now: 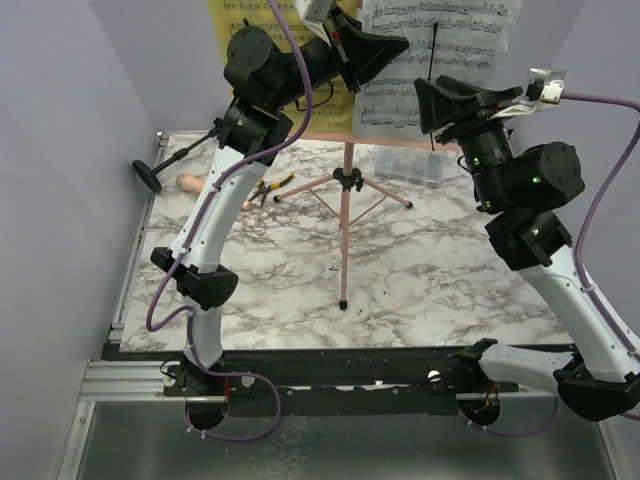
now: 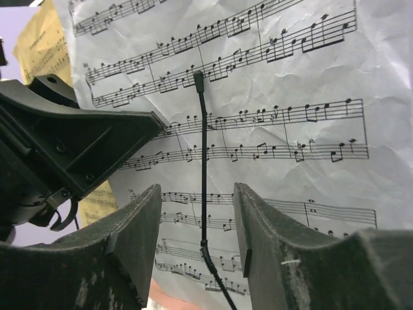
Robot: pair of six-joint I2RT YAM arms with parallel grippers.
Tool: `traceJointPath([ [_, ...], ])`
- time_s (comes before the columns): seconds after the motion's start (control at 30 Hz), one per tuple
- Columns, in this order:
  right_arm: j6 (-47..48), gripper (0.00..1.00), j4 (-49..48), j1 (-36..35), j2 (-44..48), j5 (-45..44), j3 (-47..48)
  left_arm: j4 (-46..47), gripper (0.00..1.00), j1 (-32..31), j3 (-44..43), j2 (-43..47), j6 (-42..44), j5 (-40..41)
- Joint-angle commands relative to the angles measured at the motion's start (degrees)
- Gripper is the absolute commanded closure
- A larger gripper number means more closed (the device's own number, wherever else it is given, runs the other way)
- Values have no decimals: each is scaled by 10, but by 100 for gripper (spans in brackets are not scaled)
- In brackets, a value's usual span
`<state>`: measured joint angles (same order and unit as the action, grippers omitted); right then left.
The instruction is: Set up the instrument practice props
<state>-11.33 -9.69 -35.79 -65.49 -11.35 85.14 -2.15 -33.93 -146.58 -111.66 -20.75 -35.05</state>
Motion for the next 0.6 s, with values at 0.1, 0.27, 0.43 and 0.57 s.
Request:
traceJointPath([
  [0.1, -20, 39, 46, -2, 49, -17, 1, 11, 70, 6, 2, 25, -9, 24],
  [0.27, -29, 36, 96, -2, 89, -20, 2, 11, 57, 8, 23, 45, -16, 30],
  [0.43, -39, 33, 177, -2, 137, -30, -2, 10, 34, 9, 60, 82, -27, 38],
  [0.57, -49, 31, 240, -2, 181, -52, -23, 11, 21, 9, 101, 119, -54, 51],
])
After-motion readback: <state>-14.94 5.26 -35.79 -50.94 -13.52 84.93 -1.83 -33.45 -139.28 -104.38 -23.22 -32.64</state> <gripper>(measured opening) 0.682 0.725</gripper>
